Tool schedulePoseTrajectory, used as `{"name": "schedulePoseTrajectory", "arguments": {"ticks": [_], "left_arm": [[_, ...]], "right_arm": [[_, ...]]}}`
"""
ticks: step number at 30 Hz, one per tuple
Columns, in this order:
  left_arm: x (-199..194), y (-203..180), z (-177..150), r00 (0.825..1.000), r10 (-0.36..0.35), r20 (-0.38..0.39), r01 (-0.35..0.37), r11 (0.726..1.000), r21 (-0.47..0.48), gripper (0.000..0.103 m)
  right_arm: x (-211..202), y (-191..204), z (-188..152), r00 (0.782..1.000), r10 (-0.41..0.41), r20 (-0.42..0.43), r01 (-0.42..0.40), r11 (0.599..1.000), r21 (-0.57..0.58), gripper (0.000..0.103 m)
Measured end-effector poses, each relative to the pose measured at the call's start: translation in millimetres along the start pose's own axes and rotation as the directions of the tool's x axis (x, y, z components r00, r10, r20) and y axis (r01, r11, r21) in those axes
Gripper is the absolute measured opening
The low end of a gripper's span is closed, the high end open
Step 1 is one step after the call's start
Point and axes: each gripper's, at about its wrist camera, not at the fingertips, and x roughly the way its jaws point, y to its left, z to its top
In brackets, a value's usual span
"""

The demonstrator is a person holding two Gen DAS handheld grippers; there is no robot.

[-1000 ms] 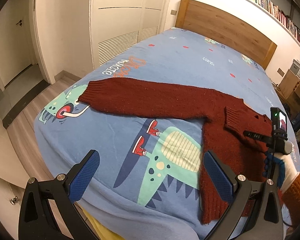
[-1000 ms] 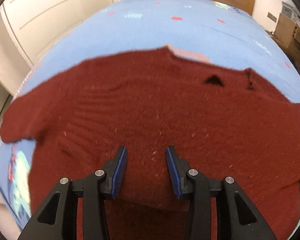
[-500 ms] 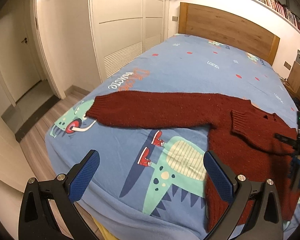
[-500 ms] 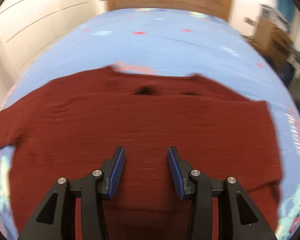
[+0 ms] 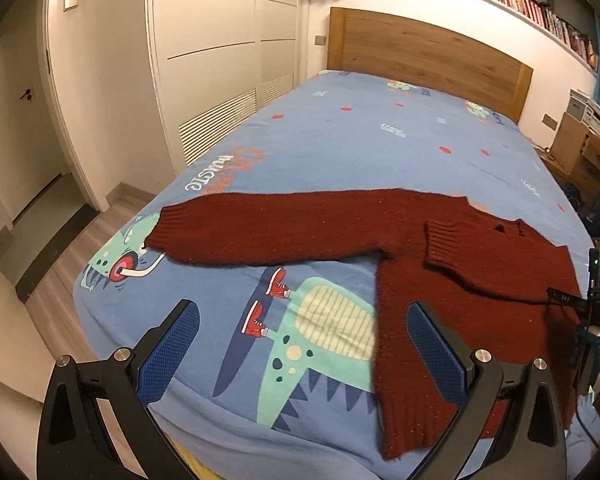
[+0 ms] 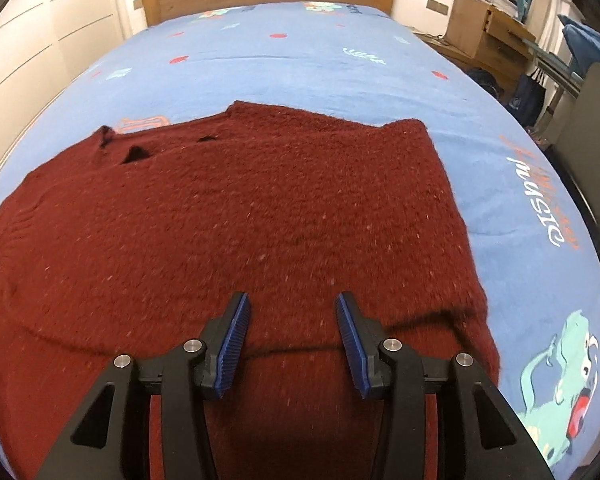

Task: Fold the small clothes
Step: 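Lift the right gripper away from the folded sleeve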

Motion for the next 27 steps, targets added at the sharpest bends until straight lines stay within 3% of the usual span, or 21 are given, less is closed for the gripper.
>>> {"name": "schedulePoseTrajectory", "arguments": {"ticks": [6,19,27], "left_arm": [[-18,3,-6,0.999,-0.044,0.012,0.044,0.999,-0.017,0.102],[-54,36,-18,0.995,-0.075,0.062,0.079,0.995,-0.057,0.102],[-51,68,-11,0.992,-0.112,0.066,0.118,0.988,-0.103,0.102]], "right_arm": [[-36,1,-32,0.999,0.05,-0.019,-0.05,0.999,-0.004,0.047],[-103,5,-146,0.993,0.077,-0.086,-0.077,0.997,0.005,0.047],[-151,4,-172,0.998,0.044,-0.047,-0.042,0.999,0.031,0.047]]}}
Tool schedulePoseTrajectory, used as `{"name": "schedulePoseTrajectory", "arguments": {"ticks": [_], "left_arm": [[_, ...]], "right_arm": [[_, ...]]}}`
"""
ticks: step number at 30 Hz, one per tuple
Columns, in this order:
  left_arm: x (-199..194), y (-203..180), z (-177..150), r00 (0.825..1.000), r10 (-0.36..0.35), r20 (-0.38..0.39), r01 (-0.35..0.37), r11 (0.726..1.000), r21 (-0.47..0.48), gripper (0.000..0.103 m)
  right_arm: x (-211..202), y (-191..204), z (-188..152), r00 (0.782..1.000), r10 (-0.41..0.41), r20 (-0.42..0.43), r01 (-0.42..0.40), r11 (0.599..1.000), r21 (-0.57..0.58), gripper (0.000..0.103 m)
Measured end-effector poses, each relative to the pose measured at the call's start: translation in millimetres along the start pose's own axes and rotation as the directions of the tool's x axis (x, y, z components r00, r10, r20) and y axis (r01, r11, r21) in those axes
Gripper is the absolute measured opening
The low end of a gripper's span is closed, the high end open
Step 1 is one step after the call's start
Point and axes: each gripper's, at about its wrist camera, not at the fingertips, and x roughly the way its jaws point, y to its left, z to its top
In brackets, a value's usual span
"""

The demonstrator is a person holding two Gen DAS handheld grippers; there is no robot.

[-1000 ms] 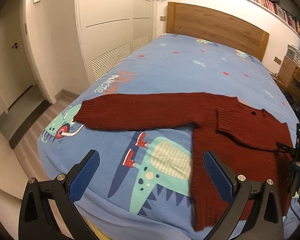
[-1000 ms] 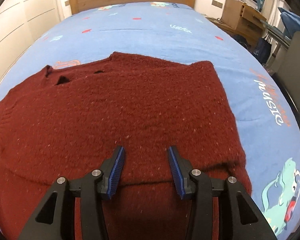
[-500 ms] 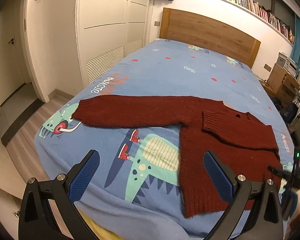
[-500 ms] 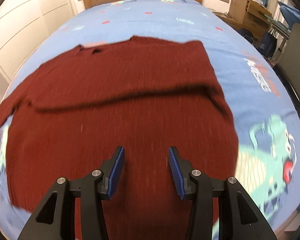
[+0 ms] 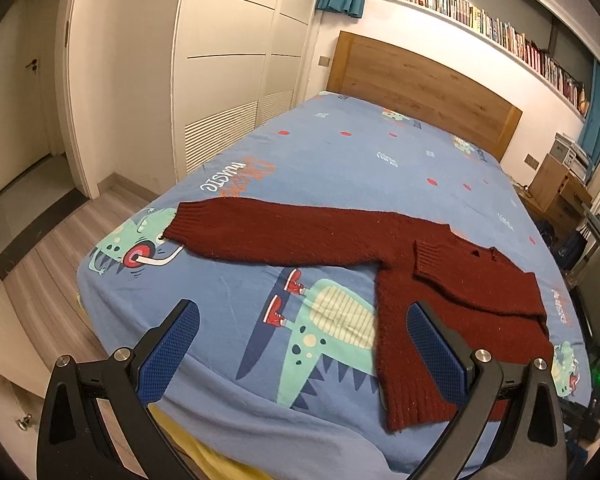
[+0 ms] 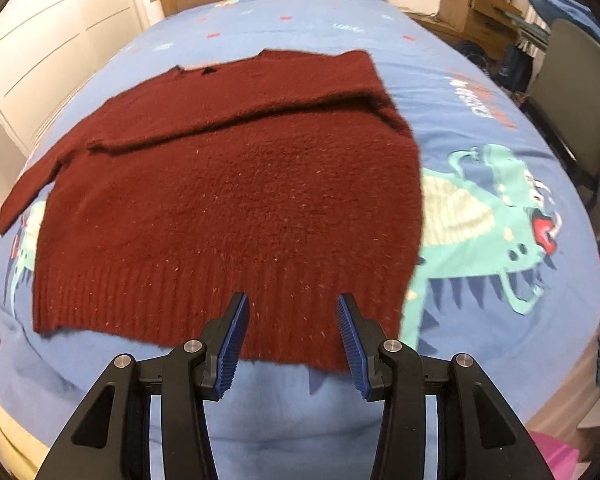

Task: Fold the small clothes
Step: 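Lift the right gripper away from the folded sleeve, then reach the left gripper to the other sleeve cuff and close on it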

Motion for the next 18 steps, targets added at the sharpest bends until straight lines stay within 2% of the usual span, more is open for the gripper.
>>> {"name": "schedulePoseTrajectory", "arguments": {"ticks": [8,14,18], "left_arm": [[23,38,17,0.999,-0.03,-0.029,0.029,0.998,-0.052,0.102],[62,78,8,0.992,-0.057,-0.11,0.042,0.989,-0.14,0.102],[81,102,10,0.989,-0.069,-0.128,0.043,0.98,-0.196,0.102]], "right_arm": [[-42,-2,2,0.998,-0.028,0.064,0.024,0.998,0.053,0.047],[-48,-1,3,0.998,-0.044,0.054,0.04,0.997,0.071,0.047],[-46,-1,6,0.998,-0.049,0.043,0.045,0.996,0.082,0.047]]}}
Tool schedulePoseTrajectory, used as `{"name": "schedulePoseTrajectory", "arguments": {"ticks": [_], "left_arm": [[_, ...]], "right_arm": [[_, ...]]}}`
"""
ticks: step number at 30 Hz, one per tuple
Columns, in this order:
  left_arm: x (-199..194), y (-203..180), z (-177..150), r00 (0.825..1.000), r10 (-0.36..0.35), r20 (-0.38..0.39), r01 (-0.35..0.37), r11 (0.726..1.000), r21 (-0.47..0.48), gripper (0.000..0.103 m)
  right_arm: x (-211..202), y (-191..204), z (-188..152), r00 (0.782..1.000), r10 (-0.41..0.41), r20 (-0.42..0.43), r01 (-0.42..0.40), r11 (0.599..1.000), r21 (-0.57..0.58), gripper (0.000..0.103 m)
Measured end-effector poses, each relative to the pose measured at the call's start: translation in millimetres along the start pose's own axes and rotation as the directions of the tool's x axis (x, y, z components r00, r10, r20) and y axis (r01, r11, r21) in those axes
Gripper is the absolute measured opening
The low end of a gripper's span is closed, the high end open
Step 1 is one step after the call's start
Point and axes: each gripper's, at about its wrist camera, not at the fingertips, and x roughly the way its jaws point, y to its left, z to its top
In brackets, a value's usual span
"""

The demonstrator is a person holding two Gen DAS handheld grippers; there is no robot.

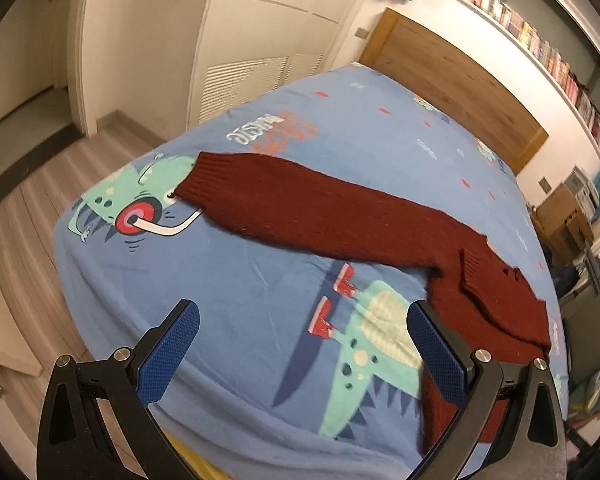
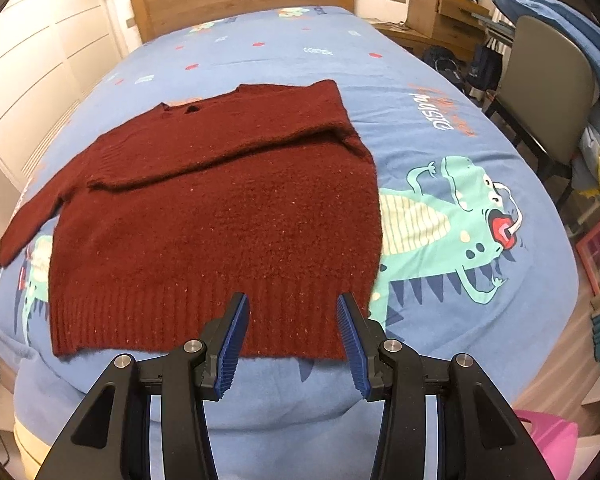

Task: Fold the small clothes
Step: 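Reach the left gripper to the other sleeve cuff and close on it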

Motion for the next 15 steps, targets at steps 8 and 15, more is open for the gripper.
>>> {"name": "schedulePoseTrajectory", "arguments": {"ticks": [8,15], "left_arm": [[46,49,27,0.993,-0.11,-0.033,0.101,0.976,-0.192,0.102],[90,85,36,0.981,-0.192,-0.036,0.166,0.917,-0.363,0.101]], "right_arm": [[6,-2,8,1.0,-0.001,-0.015,0.002,1.0,0.024,0.047],[14,-15,5,0.999,-0.025,-0.043,0.028,0.998,0.051,0.047]]}}
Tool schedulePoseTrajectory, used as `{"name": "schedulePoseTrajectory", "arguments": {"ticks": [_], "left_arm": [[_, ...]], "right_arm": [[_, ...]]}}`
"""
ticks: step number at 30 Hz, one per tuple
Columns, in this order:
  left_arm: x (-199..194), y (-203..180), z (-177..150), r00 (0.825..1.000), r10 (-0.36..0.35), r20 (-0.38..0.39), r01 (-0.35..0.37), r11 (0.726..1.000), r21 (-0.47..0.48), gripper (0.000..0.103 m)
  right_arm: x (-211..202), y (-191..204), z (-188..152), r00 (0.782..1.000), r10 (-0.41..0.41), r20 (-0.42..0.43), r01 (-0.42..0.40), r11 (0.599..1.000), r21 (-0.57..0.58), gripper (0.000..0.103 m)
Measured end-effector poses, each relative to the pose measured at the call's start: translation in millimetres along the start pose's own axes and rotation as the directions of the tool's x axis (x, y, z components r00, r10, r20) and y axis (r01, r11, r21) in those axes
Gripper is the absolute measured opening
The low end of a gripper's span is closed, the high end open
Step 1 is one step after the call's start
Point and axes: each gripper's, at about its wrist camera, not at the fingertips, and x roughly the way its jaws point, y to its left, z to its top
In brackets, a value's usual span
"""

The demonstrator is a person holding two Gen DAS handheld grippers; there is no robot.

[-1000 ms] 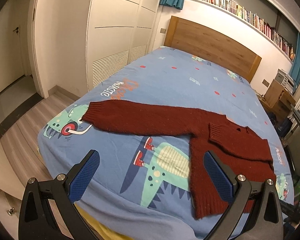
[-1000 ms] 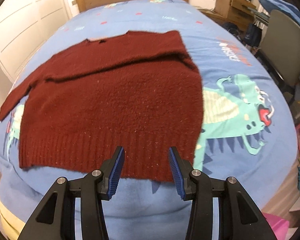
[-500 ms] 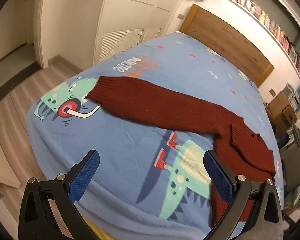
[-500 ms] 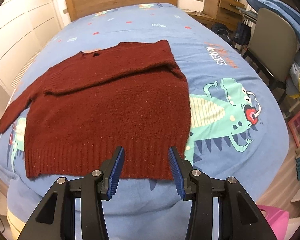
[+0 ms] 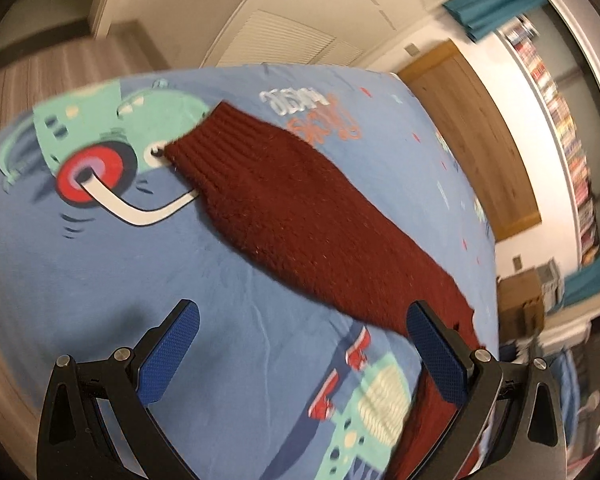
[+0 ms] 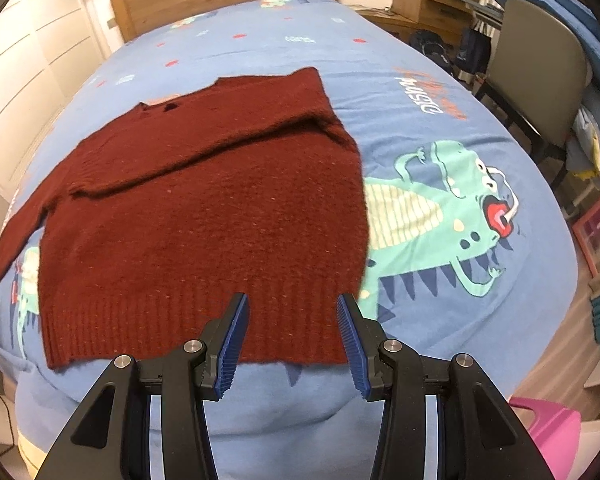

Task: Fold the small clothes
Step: 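Reach the left gripper to the other sleeve cuff and close on it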

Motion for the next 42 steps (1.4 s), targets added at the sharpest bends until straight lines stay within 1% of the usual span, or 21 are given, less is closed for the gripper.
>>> {"name": "schedulePoseTrajectory", "arguments": {"ticks": [3,7,9,13,16,19,22,24,26,27,28,29,30,33,35,36,37,39,40,41,42], "left_arm": [[14,12,6,0.999,-0.035,-0.004,0.035,0.998,-0.051,0.101],[29,23,12,0.999,-0.039,-0.008,0.038,0.995,-0.09,0.097],[34,28,13,0.999,-0.053,-0.005,0.052,0.993,-0.11,0.096],[35,34,22,0.996,-0.087,0.031,0.091,0.987,-0.135,0.096],[39,41,30,0.988,-0.136,0.066,0.146,0.974,-0.171,0.09],[42,50,35,0.973,-0.206,0.102,0.225,0.948,-0.226,0.089],[41,57,39,0.951,-0.279,0.133,0.305,0.914,-0.266,0.084],[40,65,41,0.932,-0.325,0.159,0.359,0.885,-0.296,0.082],[38,71,45,0.905,-0.381,0.189,0.424,0.846,-0.322,0.081],[39,72,47,0.894,-0.404,0.194,0.447,0.831,-0.332,0.08],[41,72,48,0.883,-0.427,0.193,0.468,0.816,-0.338,0.078],[43,71,50,0.881,-0.435,0.188,0.474,0.814,-0.336,0.076],[44,69,52,0.885,-0.429,0.178,0.465,0.822,-0.33,0.074],[47,70,58,0.903,-0.399,0.16,0.43,0.835,-0.343,0.059],[52,75,64,0.917,-0.366,0.158,0.398,0.838,-0.374,0.043],[52,77,66,0.925,-0.346,0.155,0.379,0.841,-0.385,0.04],[52,79,67,0.932,-0.331,0.151,0.364,0.846,-0.389,0.033],[53,77,69,0.948,-0.294,0.126,0.32,0.864,-0.388,0.024],[55,75,67,0.952,-0.283,0.117,0.306,0.871,-0.385,0.015],[54,74,66,0.96,-0.258,0.104,0.278,0.883,-0.378,0.008],[54,74,66,0.964,-0.245,0.1,0.264,0.889,-0.374,0.006]], "right_arm": [[1,-9,-3,1.0,-0.018,-0.014,0.019,1.0,0.014,0.047],[1,-23,-6,0.999,-0.046,-0.028,0.047,0.998,0.042,0.047],[1,-28,-7,0.998,-0.059,-0.032,0.061,0.997,0.05,0.047],[3,-35,-8,0.996,-0.07,-0.048,0.073,0.995,0.065,0.047],[7,-37,-9,0.996,-0.068,-0.062,0.073,0.994,0.078,0.047],[11,-34,-8,0.994,-0.075,-0.074,0.08,0.995,0.064,0.047],[12,-30,-7,0.994,-0.074,-0.075,0.078,0.995,0.054,0.047],[13,-28,-6,0.994,-0.073,-0.077,0.077,0.996,0.05,0.047],[16,-25,-6,0.994,-0.073,-0.082,0.077,0.996,0.045,0.047],[17,-24,-6,0.994,-0.073,-0.086,0.077,0.996,0.043,0.047],[18,-23,-6,0.993,-0.073,-0.089,0.077,0.996,0.041,0.047],[20,-22,-6,0.993,-0.074,-0.092,0.077,0.996,0.038,0.047],[21,-21,-5,0.993,-0.073,-0.094,0.077,0.996,0.037,0.047],[22,-17,-4,0.993,-0.07,-0.094,0.073,0.997,0.027,0.047],[22,-14,-3,0.993,-0.07,-0.091,0.071,0.997,0.016,0.047],[21,-14,-3,0.994,-0.07,-0.089,0.071,0.997,0.012,0.047],[22,-14,-3,0.994,-0.07,-0.088,0.072,0.997,0.012,0.047],[23,-16,-4,0.994,-0.067,-0.091,0.069,0.997,0.02,0.047],[24,-17,-5,0.993,-0.066,-0.093,0.068,0.997,0.025,0.047],[24,-18,-6,0.993,-0.064,-0.095,0.067,0.997,0.03,0.047],[25,-19,-7,0.994,-0.061,-0.096,0.065,0.997,0.035,0.047]]}}
